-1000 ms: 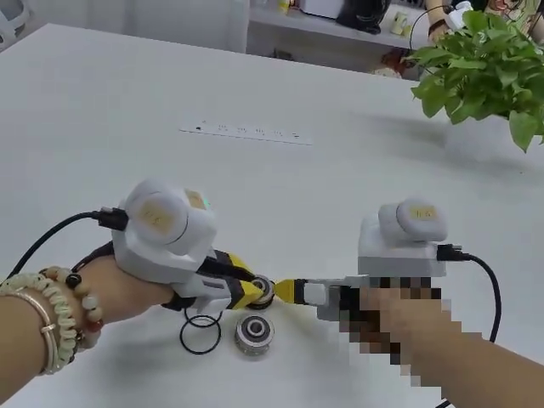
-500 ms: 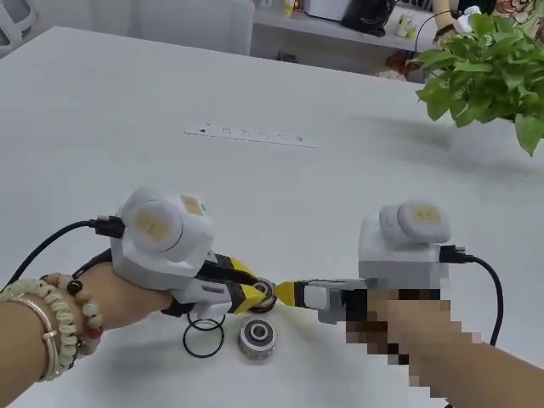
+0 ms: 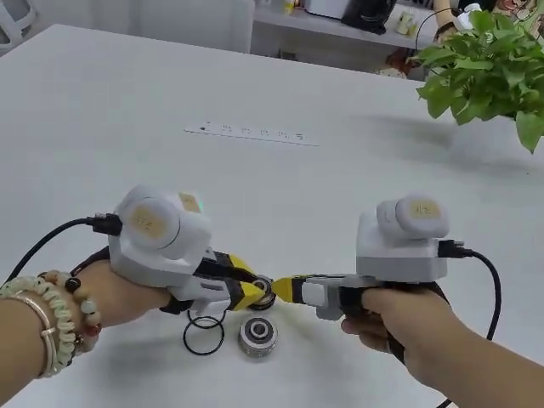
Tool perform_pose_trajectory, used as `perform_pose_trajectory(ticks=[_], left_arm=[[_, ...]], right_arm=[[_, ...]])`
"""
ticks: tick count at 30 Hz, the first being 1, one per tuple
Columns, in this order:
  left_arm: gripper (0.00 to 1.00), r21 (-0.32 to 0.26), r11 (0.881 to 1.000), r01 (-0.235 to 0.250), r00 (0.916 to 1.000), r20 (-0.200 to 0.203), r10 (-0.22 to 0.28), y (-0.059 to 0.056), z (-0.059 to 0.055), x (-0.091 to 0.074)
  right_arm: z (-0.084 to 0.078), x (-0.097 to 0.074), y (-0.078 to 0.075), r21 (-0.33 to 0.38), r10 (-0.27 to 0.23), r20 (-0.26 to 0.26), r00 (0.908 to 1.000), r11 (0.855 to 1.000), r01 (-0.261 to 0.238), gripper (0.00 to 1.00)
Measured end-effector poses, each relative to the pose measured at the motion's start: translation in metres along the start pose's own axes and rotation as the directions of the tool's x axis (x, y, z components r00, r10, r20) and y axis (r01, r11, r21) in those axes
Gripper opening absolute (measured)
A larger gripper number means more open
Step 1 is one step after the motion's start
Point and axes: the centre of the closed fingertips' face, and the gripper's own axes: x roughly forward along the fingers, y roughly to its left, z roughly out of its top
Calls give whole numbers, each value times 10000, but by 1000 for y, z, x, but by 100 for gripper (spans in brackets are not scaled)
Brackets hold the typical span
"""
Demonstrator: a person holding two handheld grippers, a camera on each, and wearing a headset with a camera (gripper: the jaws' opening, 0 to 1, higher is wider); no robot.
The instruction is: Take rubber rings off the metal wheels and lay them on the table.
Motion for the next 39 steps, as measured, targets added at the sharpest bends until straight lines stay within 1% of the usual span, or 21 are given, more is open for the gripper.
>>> perform_pose_trajectory(ticks=[16, 18, 19, 20, 21, 22, 23, 24, 25, 27, 28, 29, 30, 31, 32, 36, 39], left_arm=[[13, 87, 9999, -58, 10000, -31, 58, 1, 0, 0], [13, 190, 9998, -112, 9999, -57, 113, 1, 0, 1], [13, 148, 9998, -143, 9999, -61, 144, 2, 0, 1], [13, 70, 9998, -190, 9998, -59, 190, 3, 0, 1], [13, 27, 9996, -280, 9996, -67, 280, 5, 0, 1], [13, -7, 9996, -271, 9996, -64, 271, 4, 0, 1], [13, -103, 9995, -311, 9995, -54, 311, 4, 1, 0], [13, -127, 9994, -322, 9995, -59, 321, 4, 1, 0], [14, -222, 9993, -312, 9995, -75, 311, 4, 1, 0], [14, -354, 9990, -290, 9995, -158, 285, 4, 1, 0], [14, -292, 9994, -204, 9995, -242, 197, 3, 1, -1], [14, -366, 9993, -125, 9993, -354, 112, 3, 1, -2], [15, -586, 9983, -29, 9993, -361, 8, 4, 2, -5], [14, -660, 9978, 53, 9997, -255, -70, 4, 5, -7], [15, -717, 9974, 30, 10000, -82, -36, 6, 9, -10], [22, -887, 9960, -54, 9989, 451, 95, 14, 28, -24], [26, -876, 9959, -202, 9970, 727, 266, 20, 40, -37]], right_arm=[[5, 0, 6, -198, 214, 156, 9997, 9996, -211, 0], [9, 1, 15, -142, 699, 406, 9967, 9975, -694, 0], [24, -1, 32, 62, 1424, 1149, 9831, 9896, -1441, 0], [16, -3, 27, 414, 844, 347, 9958, 9955, -858, 0], [21, -1, 24, 38, 644, 508, 9966, 9979, -647, 0], [22, 0, 23, -781, 581, 747, 9955, 9956, -522, 0], [17, 3, 25, -388, 658, 521, 9965, 9972, -638, 0], [16, 3, 21, -291, 477, 455, 9978, 9985, -464, 0], [15, 2, 14, -220, 254, 457, 9986, 9995, -244, 0], [13, 0, 5, 44, 99, 430, 9990, 9999, -101, 0], [13, -1, 2, 163, 13, 439, 9990, 9999, -20, 0], [13, -2, -1, 237, -9, 440, 9990, 9997, -1, 0], [14, -3, -3, 278, -62, 477, 9988, 9996, 49, 0], [14, -4, -4, 313, -104, 502, 9987, 9995, 89, 0], [15, -4, -4, 323, -80, 511, 9987, 9995, 63, 0], [17, -3, 0, 268, 0, 622, 9981, 9996, -17, 0], [20, -4, 2, 328, 99, 744, 9972, 9994, -124, 0]])
